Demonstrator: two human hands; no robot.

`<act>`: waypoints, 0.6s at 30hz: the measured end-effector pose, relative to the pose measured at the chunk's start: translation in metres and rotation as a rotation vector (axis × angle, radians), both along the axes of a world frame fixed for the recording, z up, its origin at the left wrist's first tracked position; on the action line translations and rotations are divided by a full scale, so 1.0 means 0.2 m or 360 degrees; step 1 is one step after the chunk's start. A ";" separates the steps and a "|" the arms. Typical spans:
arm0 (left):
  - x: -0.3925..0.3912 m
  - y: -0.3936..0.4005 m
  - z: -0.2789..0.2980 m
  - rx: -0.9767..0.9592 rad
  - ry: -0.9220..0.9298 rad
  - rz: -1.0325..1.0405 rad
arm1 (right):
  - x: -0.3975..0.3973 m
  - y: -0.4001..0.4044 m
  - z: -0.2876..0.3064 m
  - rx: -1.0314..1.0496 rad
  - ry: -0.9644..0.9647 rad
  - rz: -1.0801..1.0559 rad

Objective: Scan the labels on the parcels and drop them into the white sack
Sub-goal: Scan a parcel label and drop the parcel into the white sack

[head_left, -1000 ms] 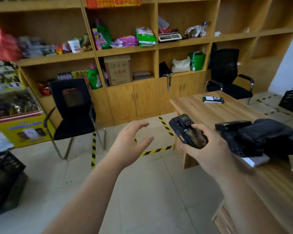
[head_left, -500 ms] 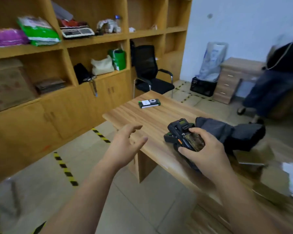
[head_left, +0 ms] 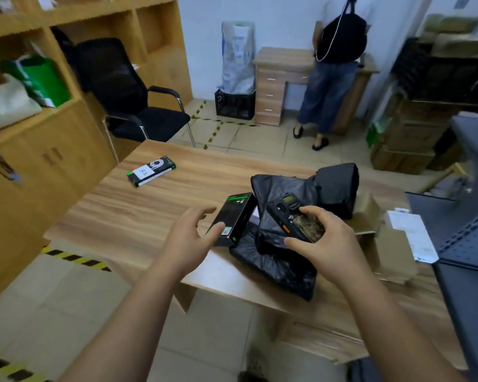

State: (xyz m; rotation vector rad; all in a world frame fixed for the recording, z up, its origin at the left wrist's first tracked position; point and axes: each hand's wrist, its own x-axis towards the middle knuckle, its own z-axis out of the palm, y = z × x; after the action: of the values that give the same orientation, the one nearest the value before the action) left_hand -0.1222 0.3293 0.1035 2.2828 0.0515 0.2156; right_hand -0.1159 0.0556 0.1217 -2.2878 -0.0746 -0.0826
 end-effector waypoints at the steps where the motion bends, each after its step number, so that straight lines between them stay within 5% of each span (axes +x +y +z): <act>1: 0.07 0.01 -0.01 0.0008 0.0012 0.0004 | 0.07 0.02 -0.02 -0.0012 0.0010 0.0010; 18: 0.82 0.57 -0.09 0.0055 0.0174 0.0232 | 1.08 0.65 -0.17 0.0078 0.0108 0.0315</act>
State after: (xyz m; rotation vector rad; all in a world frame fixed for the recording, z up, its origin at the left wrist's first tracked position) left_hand 0.0426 0.4427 0.0864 2.3256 0.2732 0.1684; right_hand 0.0992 0.1856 0.0884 -2.2198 -0.2604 0.0949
